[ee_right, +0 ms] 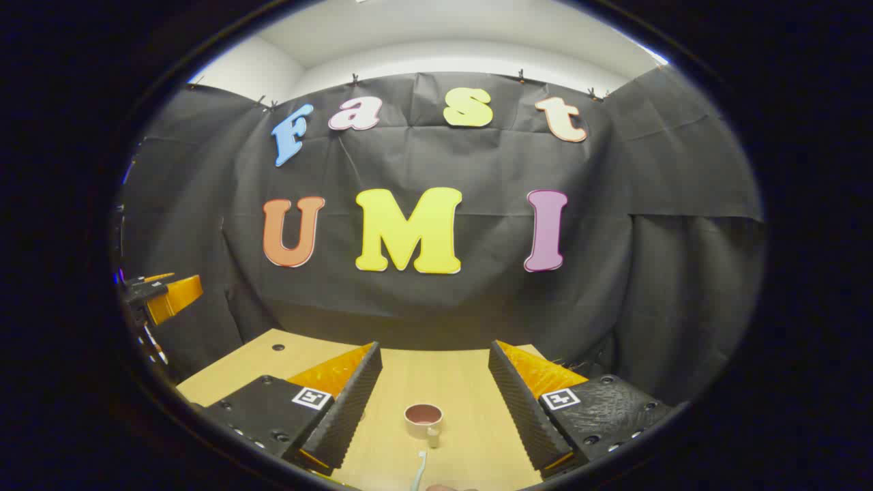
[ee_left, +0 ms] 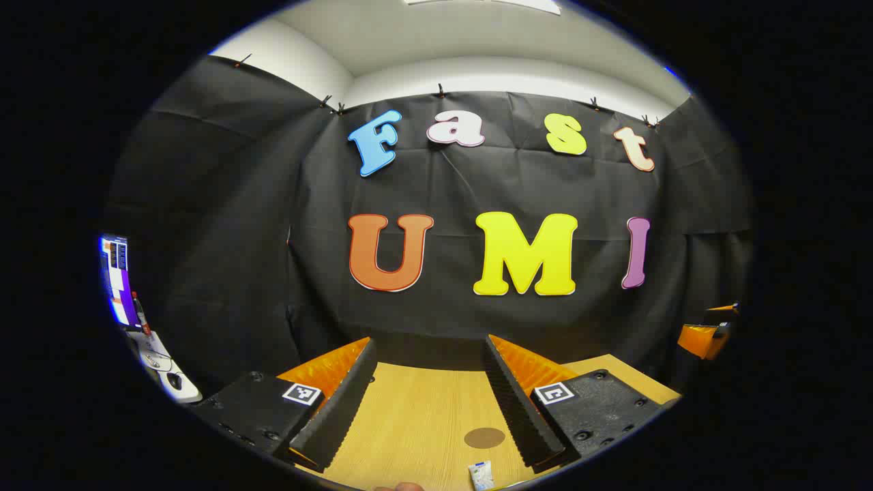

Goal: Put the toothbrush and toothpaste on the desktop into the cup, then pick up the cup and place it on the coaster on the desktop.

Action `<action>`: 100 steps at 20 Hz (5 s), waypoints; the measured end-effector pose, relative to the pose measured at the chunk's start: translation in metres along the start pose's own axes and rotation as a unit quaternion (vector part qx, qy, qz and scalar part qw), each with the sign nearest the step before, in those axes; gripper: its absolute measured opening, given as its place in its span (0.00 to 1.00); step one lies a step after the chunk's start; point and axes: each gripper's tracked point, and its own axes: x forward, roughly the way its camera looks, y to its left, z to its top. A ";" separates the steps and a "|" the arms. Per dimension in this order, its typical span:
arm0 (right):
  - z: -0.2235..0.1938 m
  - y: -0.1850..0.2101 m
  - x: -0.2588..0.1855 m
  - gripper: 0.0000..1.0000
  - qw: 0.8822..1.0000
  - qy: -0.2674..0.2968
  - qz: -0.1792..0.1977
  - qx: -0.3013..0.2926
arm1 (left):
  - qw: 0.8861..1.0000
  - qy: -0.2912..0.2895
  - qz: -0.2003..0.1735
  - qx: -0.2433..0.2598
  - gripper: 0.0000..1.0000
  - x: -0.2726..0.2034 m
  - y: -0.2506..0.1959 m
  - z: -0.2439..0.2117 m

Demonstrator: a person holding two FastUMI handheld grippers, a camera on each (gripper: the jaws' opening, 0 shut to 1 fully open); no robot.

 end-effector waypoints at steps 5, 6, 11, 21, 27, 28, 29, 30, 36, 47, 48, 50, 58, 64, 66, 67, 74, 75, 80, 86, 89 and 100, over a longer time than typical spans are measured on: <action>-0.002 0.004 -0.001 0.95 1.000 0.001 0.002 -0.008 | 1.000 0.006 -0.002 -0.005 0.98 0.001 0.002 -0.006; -0.003 0.005 0.000 0.96 1.000 0.003 0.003 -0.009 | 1.000 0.006 -0.002 -0.004 0.98 0.001 0.003 -0.006; -0.004 0.004 -0.001 0.95 1.000 0.001 0.002 -0.013 | 1.000 0.009 -0.002 -0.003 0.97 0.001 0.003 -0.008; -0.011 0.007 0.003 0.96 1.000 0.012 0.004 -0.016 | 1.000 0.019 0.003 -0.006 0.98 0.000 0.008 -0.014; -0.014 0.005 0.006 0.96 1.000 0.016 -0.001 -0.015 | 1.000 0.019 0.005 0.000 0.98 0.003 0.011 -0.015; -0.016 0.005 0.006 0.96 1.000 0.018 -0.001 -0.015 | 1.000 0.019 0.005 0.000 0.98 0.003 0.012 -0.016; -0.016 0.005 0.007 0.96 1.000 0.019 -0.002 -0.016 | 1.000 0.020 0.004 0.000 0.98 0.005 0.010 -0.017; -0.017 0.006 0.009 0.96 1.000 0.021 -0.002 -0.016 | 1.000 0.021 0.004 0.001 0.98 0.007 0.010 -0.018; -0.025 0.010 0.019 0.97 0.999 0.034 -0.002 -0.015 | 1.000 0.025 0.002 0.004 0.98 0.013 0.010 -0.023; -0.120 0.011 0.050 0.96 0.979 0.200 -0.018 -0.018 | 0.999 0.048 0.008 0.008 0.98 0.034 0.021 -0.047; -0.134 0.012 0.052 0.96 0.975 0.222 -0.017 -0.013 | 0.999 0.050 0.009 0.008 0.98 0.035 0.022 -0.050; -0.162 0.010 0.052 0.97 0.964 0.266 -0.019 -0.010 | 0.999 0.052 0.008 0.010 0.98 0.037 0.025 -0.053; -0.268 0.013 0.037 0.96 0.893 0.449 -0.013 0.022 | 0.997 0.066 0.016 0.026 0.98 0.049 0.034 -0.073; -0.332 0.006 0.026 0.96 0.839 0.543 -0.023 0.028 | 0.996 0.080 0.027 0.028 0.98 0.054 0.042 -0.088; -0.348 0.006 0.025 0.96 0.826 0.562 -0.028 0.031 | 0.995 0.088 0.030 0.033 0.98 0.054 0.044 -0.093; -0.354 0.004 0.025 0.96 0.822 0.567 -0.032 0.028 | 0.995 0.090 0.031 0.035 0.98 0.055 0.045 -0.094; -0.382 0.006 0.025 0.80 0.795 0.604 -0.044 0.028 | 0.993 0.104 0.038 0.033 0.98 0.057 0.052 -0.105; -0.382 0.008 0.025 0.78 0.794 0.606 -0.044 0.028 | 0.993 0.106 0.040 0.033 0.98 0.057 0.053 -0.106; -0.390 0.020 0.025 0.67 0.782 0.621 -0.032 0.037 | 0.991 0.117 0.047 0.035 0.98 0.058 0.059 -0.113; -0.389 0.023 0.029 0.32 0.785 0.617 -0.041 0.046 | 0.991 0.118 0.048 0.035 0.98 0.056 0.063 -0.117; -0.388 0.025 0.030 0.10 0.786 0.614 -0.040 0.053 | 0.991 0.119 0.047 0.035 0.98 0.055 0.062 -0.117; -0.353 0.026 0.028 0.01 0.813 0.573 0.009 0.100 | 0.987 0.158 0.017 0.023 0.98 0.044 0.029 -0.135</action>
